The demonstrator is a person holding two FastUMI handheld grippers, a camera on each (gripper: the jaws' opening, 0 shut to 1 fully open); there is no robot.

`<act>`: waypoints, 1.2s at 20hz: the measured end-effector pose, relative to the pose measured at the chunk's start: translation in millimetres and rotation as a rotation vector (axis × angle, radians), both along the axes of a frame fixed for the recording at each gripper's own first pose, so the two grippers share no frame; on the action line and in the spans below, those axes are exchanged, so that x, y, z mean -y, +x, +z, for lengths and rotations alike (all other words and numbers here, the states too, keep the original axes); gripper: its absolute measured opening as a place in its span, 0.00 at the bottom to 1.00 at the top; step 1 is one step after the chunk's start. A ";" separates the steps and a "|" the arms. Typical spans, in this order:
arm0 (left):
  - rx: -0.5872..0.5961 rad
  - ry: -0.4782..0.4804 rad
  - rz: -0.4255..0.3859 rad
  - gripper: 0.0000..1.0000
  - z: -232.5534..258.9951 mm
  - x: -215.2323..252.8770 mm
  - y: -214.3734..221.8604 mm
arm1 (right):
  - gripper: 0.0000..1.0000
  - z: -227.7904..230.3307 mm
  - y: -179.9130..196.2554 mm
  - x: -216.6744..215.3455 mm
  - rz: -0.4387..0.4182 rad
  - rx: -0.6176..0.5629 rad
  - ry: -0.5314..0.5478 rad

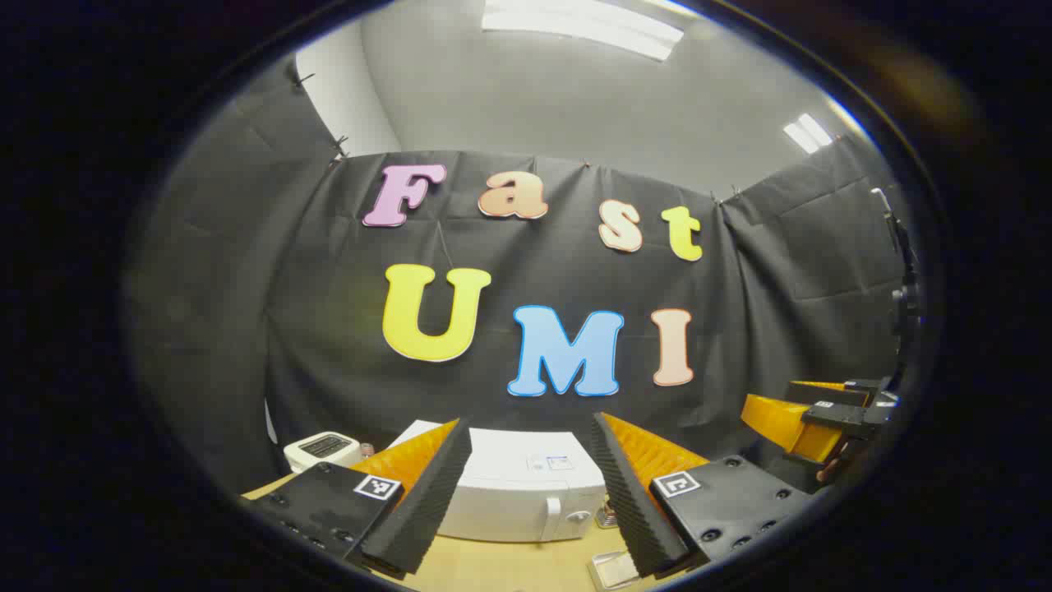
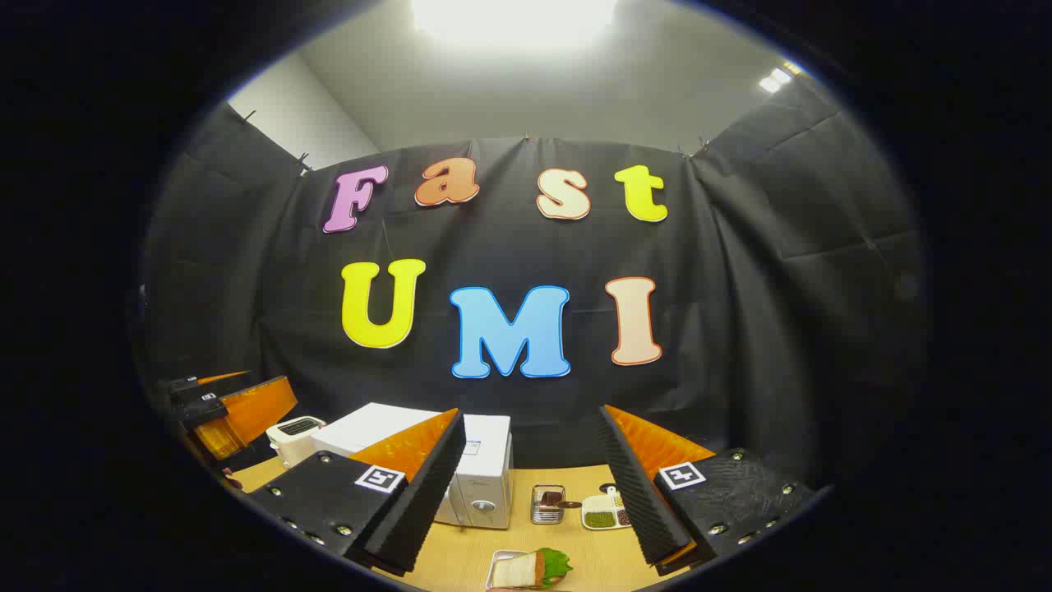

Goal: Open the microwave oven with the left hand, put the food in, and close the microwave oven.

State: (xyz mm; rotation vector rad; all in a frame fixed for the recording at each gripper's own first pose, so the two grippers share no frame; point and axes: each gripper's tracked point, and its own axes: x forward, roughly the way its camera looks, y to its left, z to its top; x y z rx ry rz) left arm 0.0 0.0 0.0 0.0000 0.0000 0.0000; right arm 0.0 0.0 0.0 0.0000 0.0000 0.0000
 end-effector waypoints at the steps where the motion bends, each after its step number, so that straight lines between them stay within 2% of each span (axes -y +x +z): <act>1: 0.001 0.007 -0.001 0.96 0.3 5.2 2.9 | 0.96 0.4 2.0 2.8 0.000 0.000 0.004; 15: -0.006 0.041 0.002 0.96 -8.1 26.0 38.0 | 0.96 -23.6 36.9 18.6 0.028 -0.024 0.060; 19: -0.053 0.054 0.004 0.95 -42.1 26.9 54.9 | 0.96 -33.7 40.9 24.7 0.023 -0.050 0.047; 24: -0.159 0.041 -0.041 0.96 -110.6 39.5 77.3 | 0.96 -51.9 41.5 37.1 0.011 -0.093 0.028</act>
